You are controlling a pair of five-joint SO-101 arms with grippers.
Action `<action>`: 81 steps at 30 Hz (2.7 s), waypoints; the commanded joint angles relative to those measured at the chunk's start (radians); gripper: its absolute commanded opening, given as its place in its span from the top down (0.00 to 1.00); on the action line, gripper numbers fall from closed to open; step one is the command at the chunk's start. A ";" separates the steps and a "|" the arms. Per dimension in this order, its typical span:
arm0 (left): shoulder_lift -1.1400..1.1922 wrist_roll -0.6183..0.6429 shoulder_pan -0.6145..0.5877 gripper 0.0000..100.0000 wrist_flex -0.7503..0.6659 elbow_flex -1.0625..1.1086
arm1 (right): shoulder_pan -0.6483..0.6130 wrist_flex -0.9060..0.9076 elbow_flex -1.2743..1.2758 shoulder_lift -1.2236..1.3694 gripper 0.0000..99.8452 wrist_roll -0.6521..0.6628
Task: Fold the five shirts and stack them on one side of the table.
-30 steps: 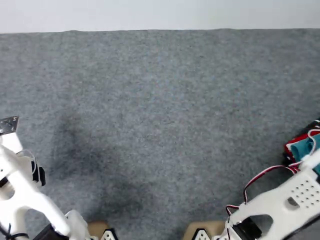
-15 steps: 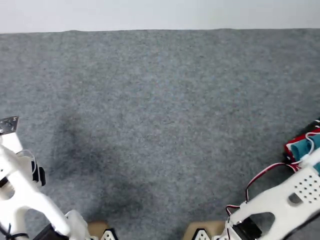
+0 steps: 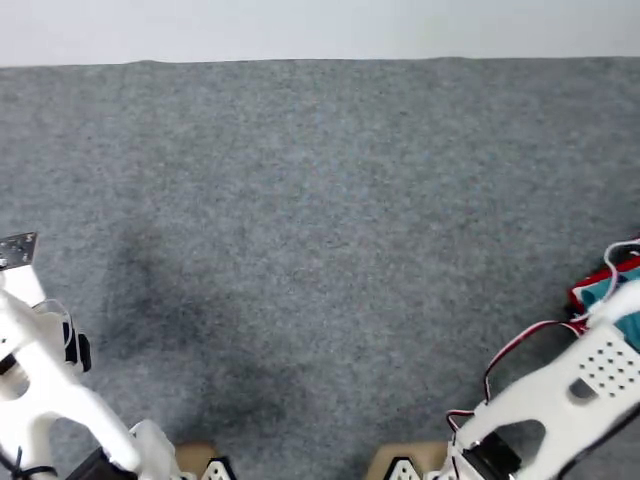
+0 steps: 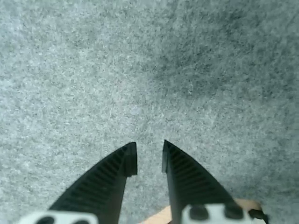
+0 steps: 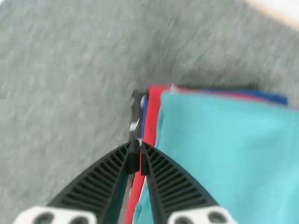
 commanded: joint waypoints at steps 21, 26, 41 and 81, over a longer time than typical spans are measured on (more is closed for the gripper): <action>-0.028 -0.003 0.008 0.90 0.011 -0.007 | -0.007 -0.031 0.850 -0.453 0.99 0.025; -0.028 -0.003 0.008 0.90 0.012 -0.007 | -0.045 -0.124 1.025 -0.455 0.99 0.023; -0.028 -0.003 0.008 0.90 0.012 -0.007 | -0.070 -0.228 1.158 -0.544 0.99 0.031; -0.865 0.199 0.620 0.99 0.040 0.073 | -0.386 -0.440 2.461 -2.112 0.99 0.218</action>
